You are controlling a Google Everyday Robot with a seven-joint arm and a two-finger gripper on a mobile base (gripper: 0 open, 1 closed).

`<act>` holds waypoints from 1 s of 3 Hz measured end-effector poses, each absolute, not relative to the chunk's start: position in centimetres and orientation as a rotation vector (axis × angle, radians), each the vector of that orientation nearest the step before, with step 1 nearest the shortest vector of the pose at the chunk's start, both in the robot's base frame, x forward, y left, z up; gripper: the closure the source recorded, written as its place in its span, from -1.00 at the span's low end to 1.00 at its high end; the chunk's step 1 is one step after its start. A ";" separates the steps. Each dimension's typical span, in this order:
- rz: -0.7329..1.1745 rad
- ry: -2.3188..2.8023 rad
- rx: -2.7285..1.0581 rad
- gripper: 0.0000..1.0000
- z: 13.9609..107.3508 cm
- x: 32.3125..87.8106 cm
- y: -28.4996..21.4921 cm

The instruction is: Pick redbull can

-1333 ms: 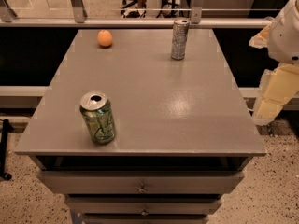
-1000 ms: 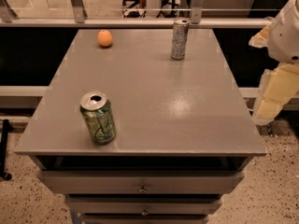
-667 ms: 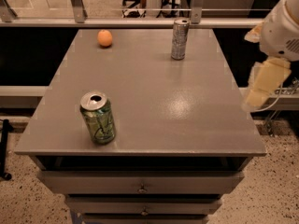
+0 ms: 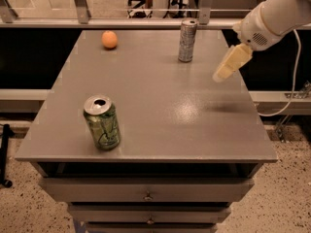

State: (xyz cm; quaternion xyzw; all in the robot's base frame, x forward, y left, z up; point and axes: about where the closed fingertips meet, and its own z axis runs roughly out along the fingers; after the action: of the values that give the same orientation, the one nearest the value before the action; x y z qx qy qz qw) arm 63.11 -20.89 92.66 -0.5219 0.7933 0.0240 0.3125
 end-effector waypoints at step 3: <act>0.404 1.777 -1.079 -1.00 91.1 75.7 -15.5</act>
Offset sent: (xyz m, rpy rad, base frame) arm 0.1400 0.0492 -0.0101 0.5143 -0.2239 0.0224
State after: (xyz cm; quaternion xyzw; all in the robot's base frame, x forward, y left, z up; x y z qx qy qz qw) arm 75.70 -15.46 91.08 -0.4440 0.7316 0.1662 0.4899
